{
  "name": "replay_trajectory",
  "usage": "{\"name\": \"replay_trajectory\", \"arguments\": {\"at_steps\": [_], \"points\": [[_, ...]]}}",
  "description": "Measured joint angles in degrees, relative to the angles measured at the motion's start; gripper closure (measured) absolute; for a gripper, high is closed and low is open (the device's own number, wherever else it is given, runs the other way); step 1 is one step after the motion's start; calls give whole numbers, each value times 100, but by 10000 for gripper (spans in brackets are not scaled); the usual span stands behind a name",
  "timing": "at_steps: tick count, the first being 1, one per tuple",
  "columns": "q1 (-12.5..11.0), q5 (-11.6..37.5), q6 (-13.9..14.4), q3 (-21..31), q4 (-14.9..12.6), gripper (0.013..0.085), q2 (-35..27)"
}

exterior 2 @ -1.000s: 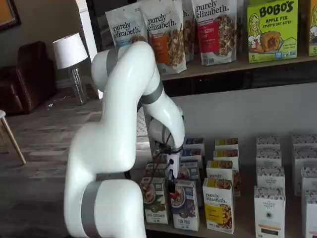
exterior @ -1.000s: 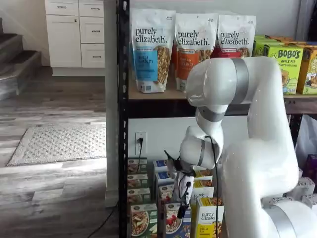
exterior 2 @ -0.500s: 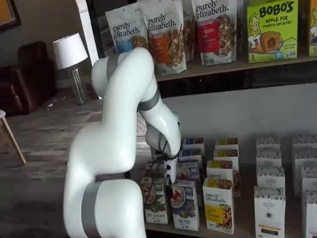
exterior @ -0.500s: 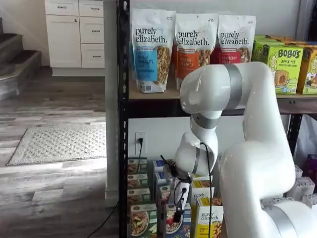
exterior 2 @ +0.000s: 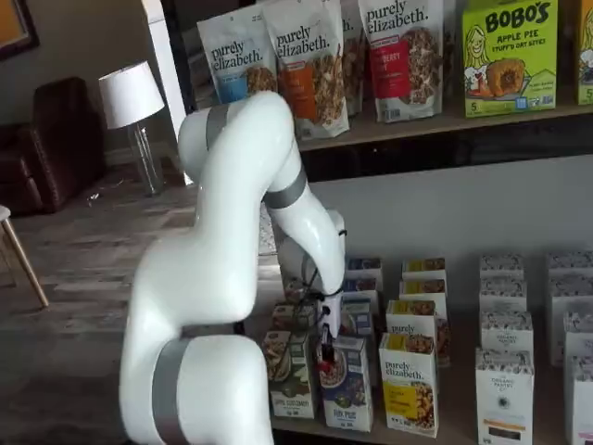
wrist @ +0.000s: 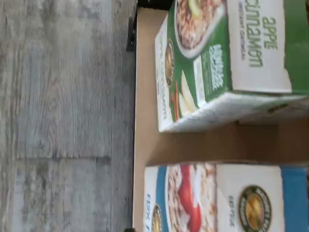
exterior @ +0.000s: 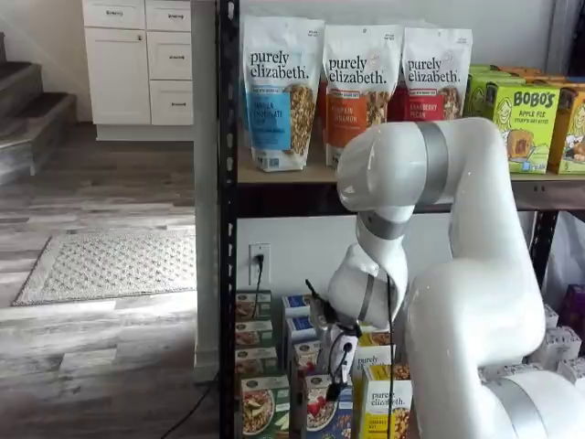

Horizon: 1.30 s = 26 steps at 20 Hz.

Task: Pick up the blue and white box that is on the bottom shelf, the second box from the left

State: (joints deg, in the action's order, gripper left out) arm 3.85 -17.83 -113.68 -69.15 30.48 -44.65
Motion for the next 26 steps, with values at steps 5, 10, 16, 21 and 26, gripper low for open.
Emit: {"name": "replay_trajectory", "arguments": {"at_steps": [5,10,16,21,26], "points": [[-144,-106,321,-229,-494,130,-145],[-222,-207,468,-513,-727,130,-350],[-323,-543,857,-996,-1233,130,-662],[-306,-801,1269,-1314,-1668,130,-887],[-234,-835,1627,-1475,-1994,130,-1063]]}}
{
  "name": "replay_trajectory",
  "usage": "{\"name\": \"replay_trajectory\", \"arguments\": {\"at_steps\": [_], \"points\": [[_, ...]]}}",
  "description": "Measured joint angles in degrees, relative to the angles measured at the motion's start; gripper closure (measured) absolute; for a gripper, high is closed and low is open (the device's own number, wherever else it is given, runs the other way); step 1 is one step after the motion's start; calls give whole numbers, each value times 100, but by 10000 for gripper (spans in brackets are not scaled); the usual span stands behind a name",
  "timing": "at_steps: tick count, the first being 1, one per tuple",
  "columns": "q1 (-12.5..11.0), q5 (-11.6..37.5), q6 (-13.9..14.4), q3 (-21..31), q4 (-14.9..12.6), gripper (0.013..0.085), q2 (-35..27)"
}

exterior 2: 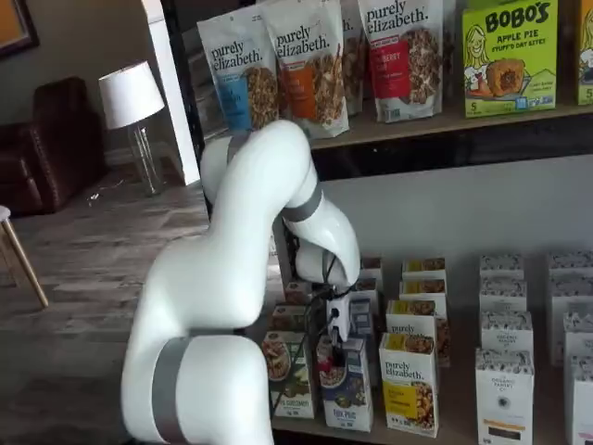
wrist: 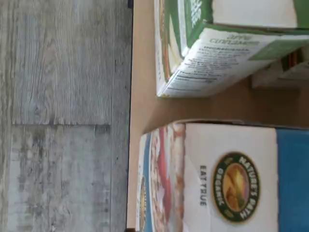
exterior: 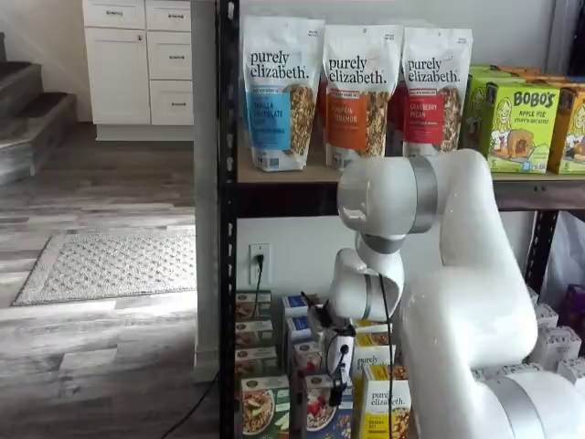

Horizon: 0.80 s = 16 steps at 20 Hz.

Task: Pick up the blue and white box that is on the bottom shelf, the second box from the left

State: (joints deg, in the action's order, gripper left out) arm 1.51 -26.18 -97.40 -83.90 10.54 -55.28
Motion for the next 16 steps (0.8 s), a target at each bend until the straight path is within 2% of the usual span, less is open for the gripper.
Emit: {"name": "replay_trajectory", "arguments": {"at_steps": [3,6,16], "points": [[52,-142,351,-149,-340,130,-129],[108,-171,524,-239,-474,130,-231],[204,-88,636,-435,-492,130,-441]]}}
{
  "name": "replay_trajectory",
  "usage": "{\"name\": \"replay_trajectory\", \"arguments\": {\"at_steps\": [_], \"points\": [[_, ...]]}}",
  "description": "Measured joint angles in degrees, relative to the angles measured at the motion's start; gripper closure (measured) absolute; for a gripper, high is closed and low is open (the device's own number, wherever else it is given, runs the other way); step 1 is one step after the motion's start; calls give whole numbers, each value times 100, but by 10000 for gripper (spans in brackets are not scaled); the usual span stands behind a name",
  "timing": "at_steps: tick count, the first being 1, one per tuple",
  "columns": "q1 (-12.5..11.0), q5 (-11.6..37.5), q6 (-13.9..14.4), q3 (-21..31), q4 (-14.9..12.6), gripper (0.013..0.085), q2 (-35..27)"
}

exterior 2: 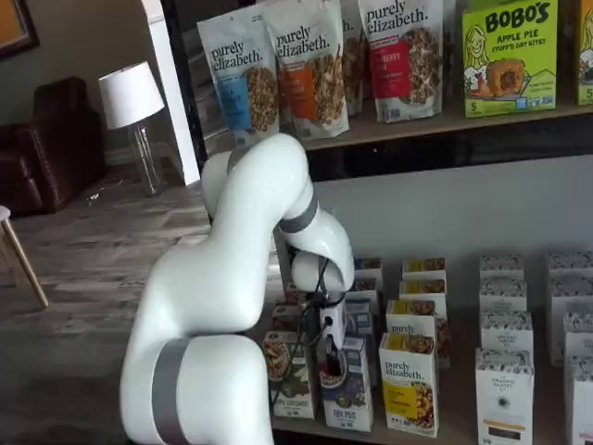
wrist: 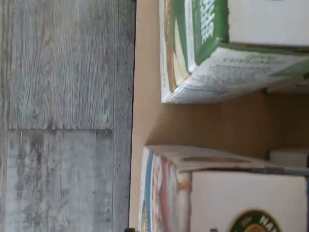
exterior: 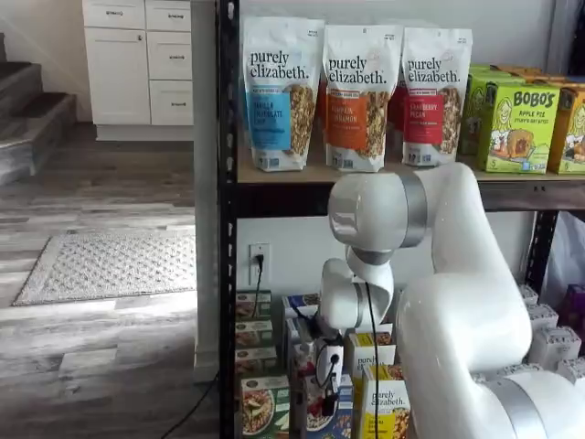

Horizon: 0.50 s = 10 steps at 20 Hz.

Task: Pick up the blue and white box that is on the bottom shelf, the second box from the left

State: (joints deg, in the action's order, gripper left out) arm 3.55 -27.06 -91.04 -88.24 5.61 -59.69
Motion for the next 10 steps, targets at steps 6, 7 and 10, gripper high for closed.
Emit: {"name": "replay_trajectory", "arguments": {"at_steps": [6,7,10], "points": [[43,-60,93,-156,-54,130,-109],[48,-69,113,-178,-69,130,-124],[54,-109,156,-236,-112,130,-160]]}}
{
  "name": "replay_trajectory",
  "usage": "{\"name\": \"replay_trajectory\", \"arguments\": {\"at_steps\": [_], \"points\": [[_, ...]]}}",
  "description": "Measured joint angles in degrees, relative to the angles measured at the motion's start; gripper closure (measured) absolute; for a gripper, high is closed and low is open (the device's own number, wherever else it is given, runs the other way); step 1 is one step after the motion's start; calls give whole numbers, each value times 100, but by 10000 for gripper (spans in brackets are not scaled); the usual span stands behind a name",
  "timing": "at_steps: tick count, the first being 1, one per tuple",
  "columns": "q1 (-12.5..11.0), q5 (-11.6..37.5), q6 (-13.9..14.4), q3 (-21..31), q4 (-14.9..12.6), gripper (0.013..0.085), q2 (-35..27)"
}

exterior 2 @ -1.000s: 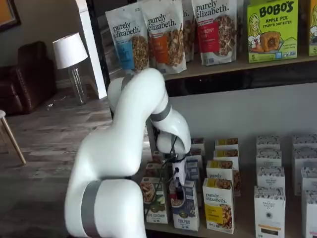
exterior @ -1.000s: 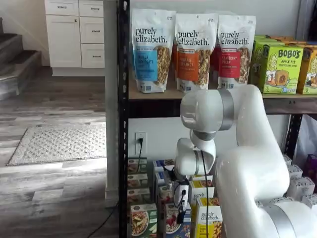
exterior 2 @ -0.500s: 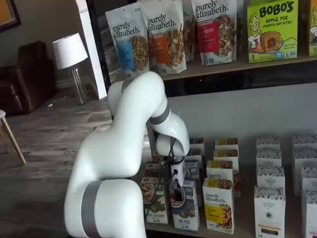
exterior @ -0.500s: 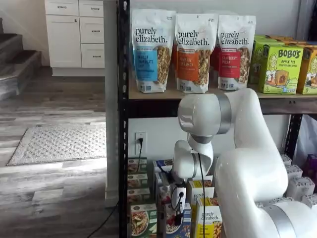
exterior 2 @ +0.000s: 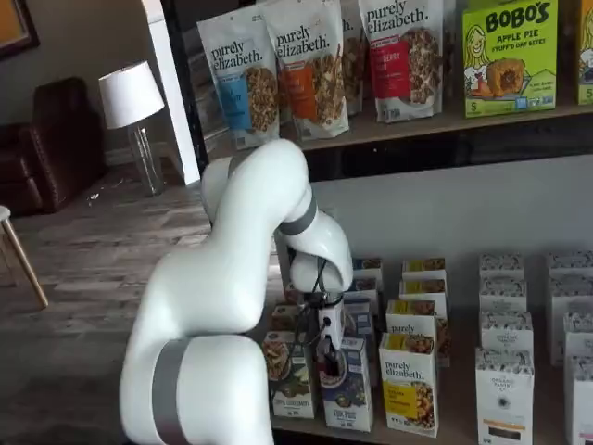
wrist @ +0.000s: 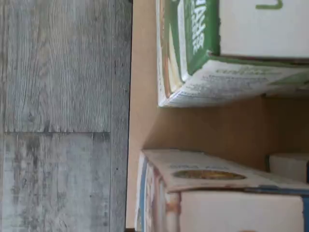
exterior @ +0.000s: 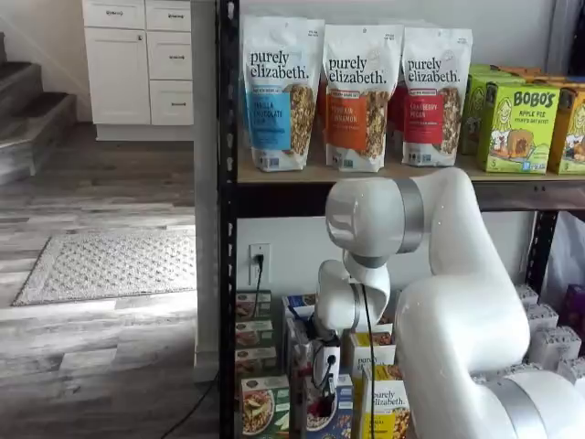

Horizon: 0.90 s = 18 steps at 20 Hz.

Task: Pick up the blue and white box that is on the bottom shelf, the second box from the left

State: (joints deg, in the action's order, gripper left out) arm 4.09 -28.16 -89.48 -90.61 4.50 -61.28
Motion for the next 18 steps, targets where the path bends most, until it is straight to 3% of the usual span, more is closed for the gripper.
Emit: {"name": "replay_trajectory", "arguments": {"at_steps": [9,11,15,18], "points": [[-5,-41,13,-45,-18,130,-24],[-8,-46,6,-42,-14,210,-25],[-15,-65,-11,-29,-3,290,-15],[-26,-76,-17,-10,-6,290,7]]}}
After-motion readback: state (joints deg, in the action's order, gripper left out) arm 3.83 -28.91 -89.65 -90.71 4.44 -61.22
